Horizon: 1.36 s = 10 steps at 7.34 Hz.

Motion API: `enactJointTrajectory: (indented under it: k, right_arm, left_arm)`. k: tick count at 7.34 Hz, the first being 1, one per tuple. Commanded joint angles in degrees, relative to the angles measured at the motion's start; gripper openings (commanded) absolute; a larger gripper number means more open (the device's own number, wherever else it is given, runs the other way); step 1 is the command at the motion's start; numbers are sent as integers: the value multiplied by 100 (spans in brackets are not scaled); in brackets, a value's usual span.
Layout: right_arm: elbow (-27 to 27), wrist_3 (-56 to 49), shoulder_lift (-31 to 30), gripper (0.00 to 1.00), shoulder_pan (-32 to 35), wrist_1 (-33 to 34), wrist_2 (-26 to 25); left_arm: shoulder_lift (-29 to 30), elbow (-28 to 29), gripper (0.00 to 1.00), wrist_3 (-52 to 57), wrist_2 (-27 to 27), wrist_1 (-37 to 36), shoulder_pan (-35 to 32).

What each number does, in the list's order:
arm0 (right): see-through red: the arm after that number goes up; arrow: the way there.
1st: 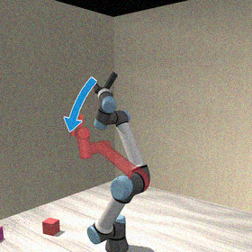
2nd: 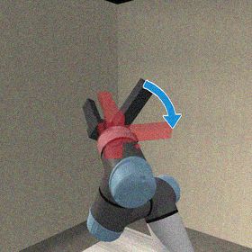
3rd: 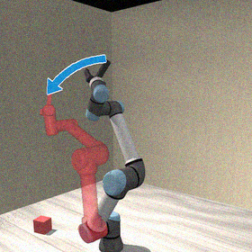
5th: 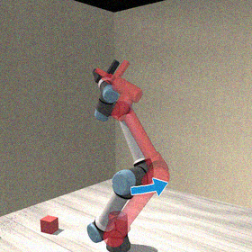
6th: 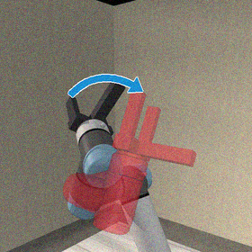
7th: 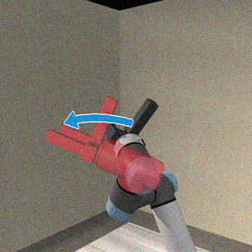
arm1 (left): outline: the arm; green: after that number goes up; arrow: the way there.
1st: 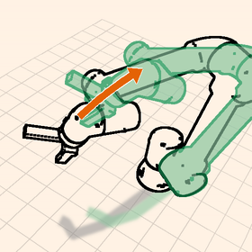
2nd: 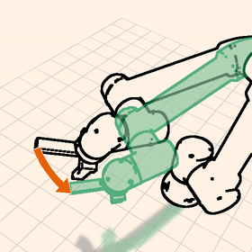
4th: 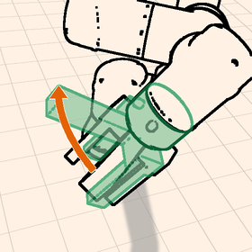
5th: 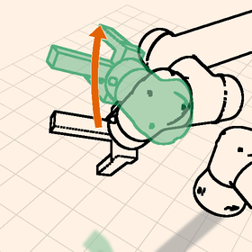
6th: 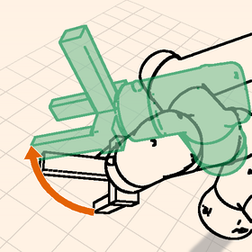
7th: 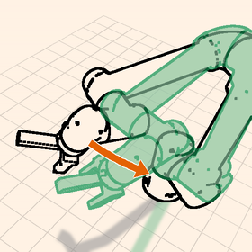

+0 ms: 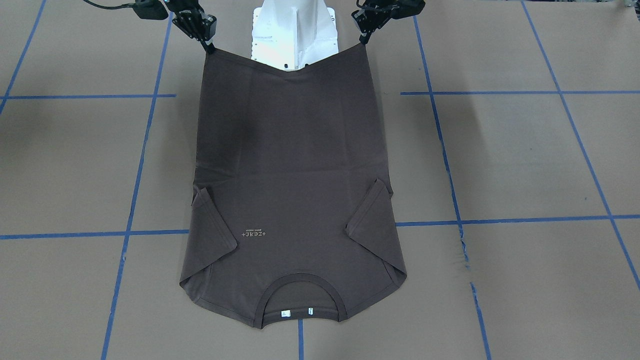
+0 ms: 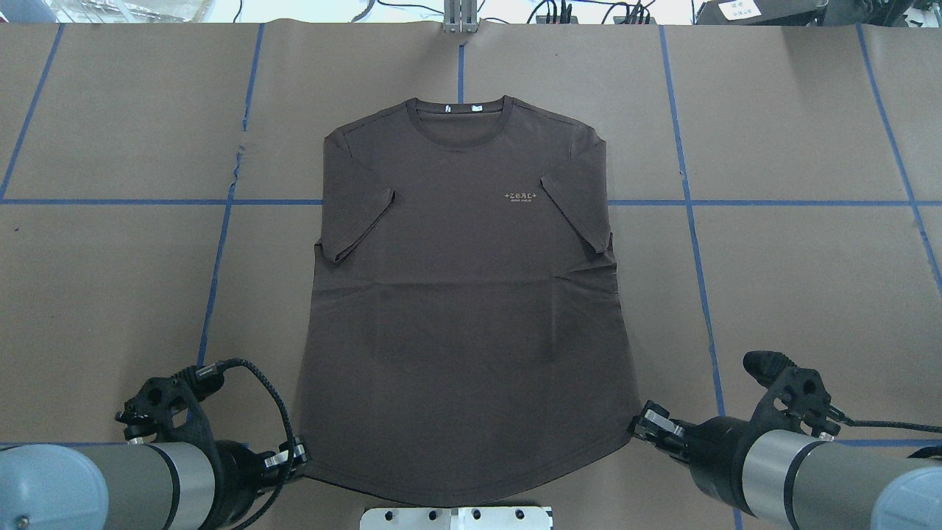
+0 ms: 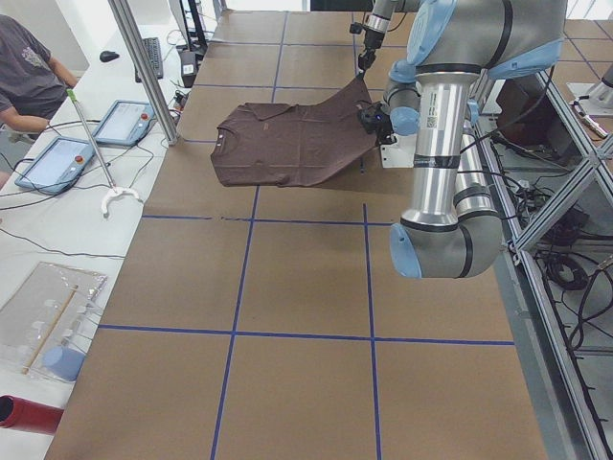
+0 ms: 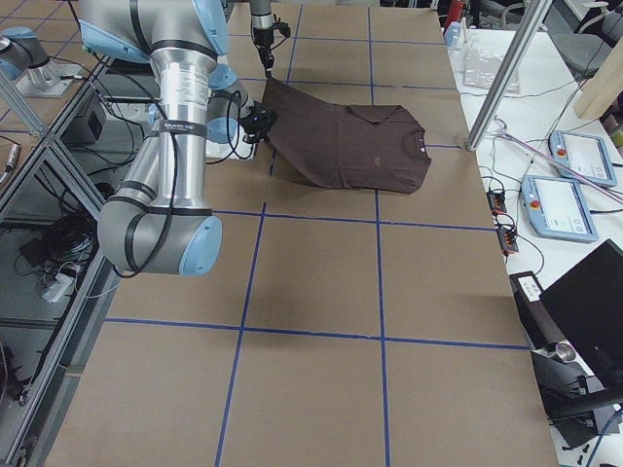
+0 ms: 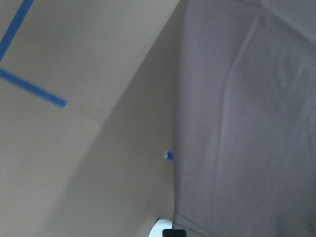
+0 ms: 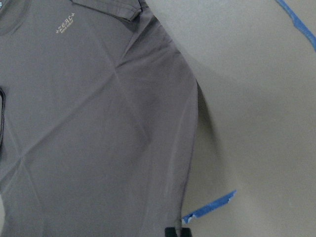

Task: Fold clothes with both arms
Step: 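Lift the hem and fold it over toward the collar with both grippers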

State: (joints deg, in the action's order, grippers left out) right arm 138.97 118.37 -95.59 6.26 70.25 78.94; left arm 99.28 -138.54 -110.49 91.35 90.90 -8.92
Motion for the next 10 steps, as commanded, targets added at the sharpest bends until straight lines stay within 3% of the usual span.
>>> enactJointTrajectory:
  k: [1, 2, 4, 6, 7, 8, 10]
  right_arm:
    - [-902, -766, 1036, 0, 1545, 163, 1126]
    - [-1307, -1084, 1547, 0, 2102, 556, 1481]
    - [-2387, -1936, 2786, 0, 2929, 1304, 1607]
    - [-3643, -2518, 3394, 0, 3511, 1264, 1625]
    - [-4250, -2581, 3763, 0, 3644, 1237, 1651]
    - [-4752, -2660, 4098, 0, 3715, 1220, 1651]
    - [-5693, -2714, 4355, 0, 3864, 318, 1651]
  left_arm:
    - [755, 385, 0, 1157, 669, -368, -1508]
    - [1203, 1137, 0, 1388, 709, -354, -1968]
    - [1568, 2282, 0, 2266, 700, 74, -2848]
    - [1690, 3922, 0, 2374, 691, 1826, -3280]
    - [1856, 4514, 0, 2374, 683, 2305, -3344]
    - [2084, 4894, 0, 2348, 683, 2449, -3431]
    - [2393, 5501, 0, 2348, 656, 2747, -3502]
